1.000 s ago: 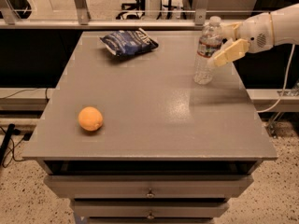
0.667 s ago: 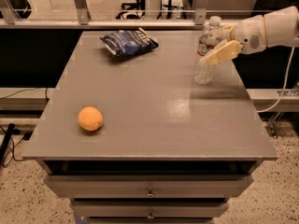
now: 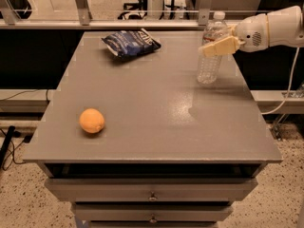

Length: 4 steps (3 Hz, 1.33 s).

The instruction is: Move water bottle near orange

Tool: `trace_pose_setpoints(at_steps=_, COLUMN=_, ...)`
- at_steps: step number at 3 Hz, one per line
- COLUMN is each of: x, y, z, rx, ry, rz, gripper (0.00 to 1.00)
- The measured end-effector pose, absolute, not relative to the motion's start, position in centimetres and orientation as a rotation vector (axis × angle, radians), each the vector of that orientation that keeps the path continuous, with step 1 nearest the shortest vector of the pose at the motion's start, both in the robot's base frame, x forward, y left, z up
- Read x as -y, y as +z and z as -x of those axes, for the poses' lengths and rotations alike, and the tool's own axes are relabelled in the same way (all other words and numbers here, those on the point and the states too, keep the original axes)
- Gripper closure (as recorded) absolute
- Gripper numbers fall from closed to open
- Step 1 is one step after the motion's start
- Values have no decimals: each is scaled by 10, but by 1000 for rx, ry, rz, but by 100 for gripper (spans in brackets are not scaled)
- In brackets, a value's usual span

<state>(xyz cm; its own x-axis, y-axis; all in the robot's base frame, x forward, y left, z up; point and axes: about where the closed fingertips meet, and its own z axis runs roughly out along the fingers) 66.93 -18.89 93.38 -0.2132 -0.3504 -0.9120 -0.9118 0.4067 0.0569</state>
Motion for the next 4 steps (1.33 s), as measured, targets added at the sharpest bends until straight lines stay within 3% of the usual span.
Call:
trace_pose_setpoints(at_steps=1, x=190, y=959, z=-649, rx=-1713, ry=861, rz=1100, gripper=85)
trace_pose_setpoints(at_steps=2, x=187, y=959, z=-648, rx=-1707, ry=874, rz=1105, gripper=100)
trace_pose_setpoints(at_steps=3, x=171, y=960, z=-643, rx=-1677, ry=903, rz=1100, gripper=100)
trace_pose_setpoints(at_steps=4, x=115, y=984, z=-624, rx=-1561, ry=944, rz=1108, gripper=100)
